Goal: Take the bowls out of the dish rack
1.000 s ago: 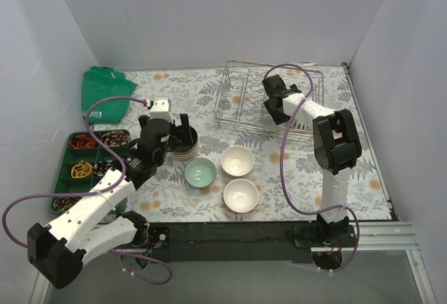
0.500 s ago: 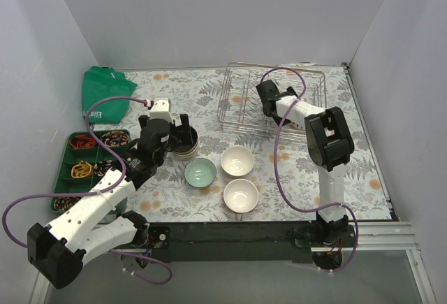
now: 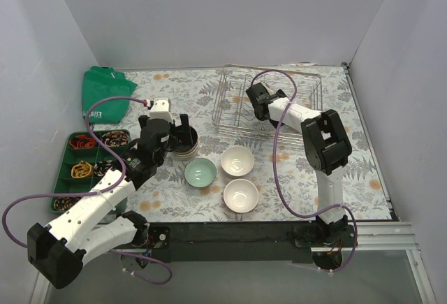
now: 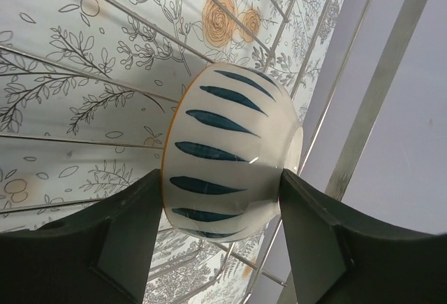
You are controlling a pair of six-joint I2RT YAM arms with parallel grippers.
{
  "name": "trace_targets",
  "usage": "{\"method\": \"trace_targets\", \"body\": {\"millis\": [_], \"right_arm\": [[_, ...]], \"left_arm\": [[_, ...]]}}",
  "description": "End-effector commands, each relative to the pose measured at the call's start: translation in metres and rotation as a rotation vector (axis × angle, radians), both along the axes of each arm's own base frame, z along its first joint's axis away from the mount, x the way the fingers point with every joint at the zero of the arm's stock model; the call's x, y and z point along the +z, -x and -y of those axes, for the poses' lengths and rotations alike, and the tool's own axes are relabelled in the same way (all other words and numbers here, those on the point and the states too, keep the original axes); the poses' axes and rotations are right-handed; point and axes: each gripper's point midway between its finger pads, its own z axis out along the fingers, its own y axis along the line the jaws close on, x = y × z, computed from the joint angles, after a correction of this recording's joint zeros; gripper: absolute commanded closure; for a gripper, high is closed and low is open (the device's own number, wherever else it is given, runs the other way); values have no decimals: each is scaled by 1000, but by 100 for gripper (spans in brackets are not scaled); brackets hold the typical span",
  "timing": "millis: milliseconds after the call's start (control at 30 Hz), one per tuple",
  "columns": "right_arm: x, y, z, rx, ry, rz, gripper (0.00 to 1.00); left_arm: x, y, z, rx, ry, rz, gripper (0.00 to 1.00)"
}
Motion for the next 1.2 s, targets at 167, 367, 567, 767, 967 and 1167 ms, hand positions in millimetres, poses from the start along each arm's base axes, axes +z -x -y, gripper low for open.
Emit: {"method": "trace_targets", "body": {"millis": [167, 367, 567, 767, 967, 1167], "right_arm": [[68, -8, -18, 24, -128, 158, 57], [81, -11, -27, 38, -223, 209, 71], [106, -8, -38, 50, -416, 285, 75], [135, -2, -55, 106, -620, 382, 76], [183, 16, -86, 244, -910, 502, 76], [217, 49, -128, 434, -1223, 511, 77]], "left_arm": [[7, -1, -8, 27, 3, 34, 2], [6, -1, -8, 29, 1, 34, 2], [7, -1, -5, 14, 6, 39, 2], [6, 0, -1, -12, 14, 38, 2], [11, 1, 11, -70, 45, 49, 2], [28, 2, 25, -116, 133, 72, 2]]}}
